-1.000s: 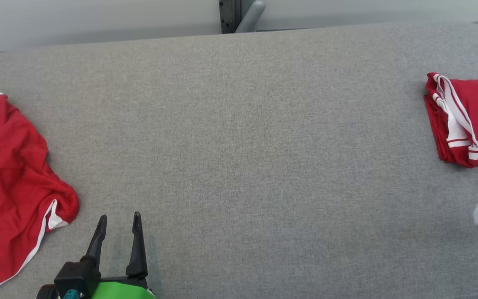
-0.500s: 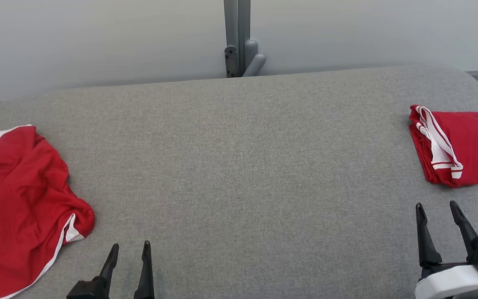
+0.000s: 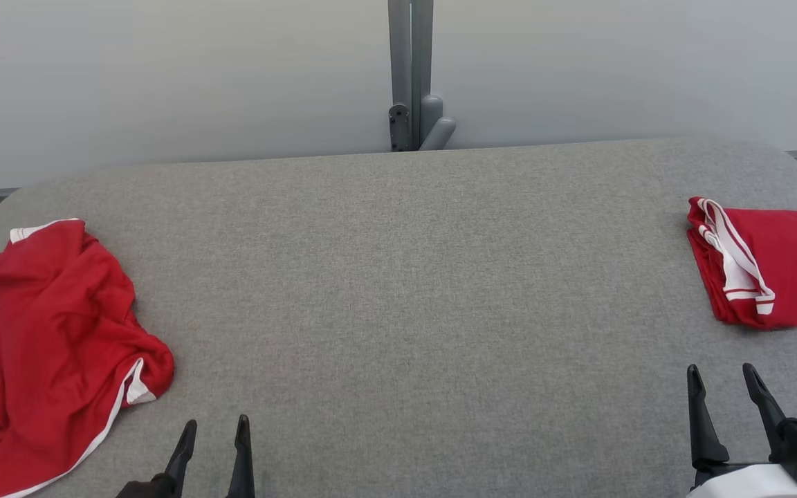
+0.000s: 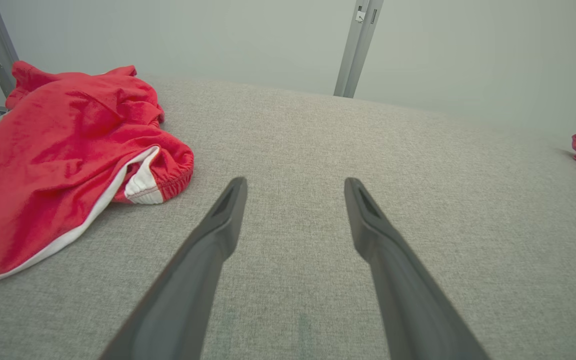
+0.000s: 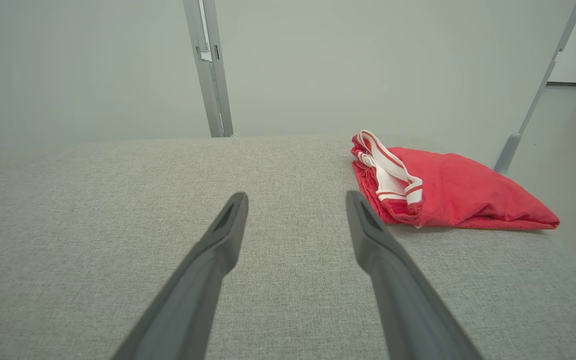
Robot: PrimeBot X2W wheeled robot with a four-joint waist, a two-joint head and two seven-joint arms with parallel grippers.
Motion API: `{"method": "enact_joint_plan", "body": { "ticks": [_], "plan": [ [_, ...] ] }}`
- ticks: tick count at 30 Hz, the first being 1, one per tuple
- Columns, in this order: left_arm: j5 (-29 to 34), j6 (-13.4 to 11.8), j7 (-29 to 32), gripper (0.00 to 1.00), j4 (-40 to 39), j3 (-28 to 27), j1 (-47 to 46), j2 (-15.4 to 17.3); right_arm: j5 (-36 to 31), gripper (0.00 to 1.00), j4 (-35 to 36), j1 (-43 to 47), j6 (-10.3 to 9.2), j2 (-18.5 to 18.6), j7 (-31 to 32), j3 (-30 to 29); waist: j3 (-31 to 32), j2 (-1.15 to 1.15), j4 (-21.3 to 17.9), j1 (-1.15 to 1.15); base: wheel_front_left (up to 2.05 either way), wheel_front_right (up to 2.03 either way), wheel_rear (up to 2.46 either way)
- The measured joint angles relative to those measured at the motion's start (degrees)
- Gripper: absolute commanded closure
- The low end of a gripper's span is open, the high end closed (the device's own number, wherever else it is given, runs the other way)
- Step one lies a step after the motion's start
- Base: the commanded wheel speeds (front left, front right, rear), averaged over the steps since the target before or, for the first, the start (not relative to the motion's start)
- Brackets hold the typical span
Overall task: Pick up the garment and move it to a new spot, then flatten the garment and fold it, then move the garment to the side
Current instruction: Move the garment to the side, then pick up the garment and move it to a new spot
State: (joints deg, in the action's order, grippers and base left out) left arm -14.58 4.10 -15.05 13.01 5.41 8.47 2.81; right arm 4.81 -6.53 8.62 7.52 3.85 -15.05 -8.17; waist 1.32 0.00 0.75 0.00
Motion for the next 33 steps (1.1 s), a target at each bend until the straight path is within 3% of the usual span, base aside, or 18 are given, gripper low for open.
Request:
{"method": "enact_joint_plan", "body": {
  "ticks": [20,33],
  "plan": [
    [-0.51,-0.63,-0.01,0.0,-0.69,0.82,-0.03,0.0,-0.36,0.0,0.01,0.57,0.0,-0.77,0.0,0.59,-0.3,0.0,2.45,0.0,0.0,0.0,0.0],
    [0.15,-0.99,-0.01,0.0,-0.67,-0.52,0.94,0.01,0.27,0.0,-0.32,1.6,0.0,-0.92,0.0,2.54,0.32,0.0,13.13,0.0,0.0,0.0,0.0]
  ]
}}
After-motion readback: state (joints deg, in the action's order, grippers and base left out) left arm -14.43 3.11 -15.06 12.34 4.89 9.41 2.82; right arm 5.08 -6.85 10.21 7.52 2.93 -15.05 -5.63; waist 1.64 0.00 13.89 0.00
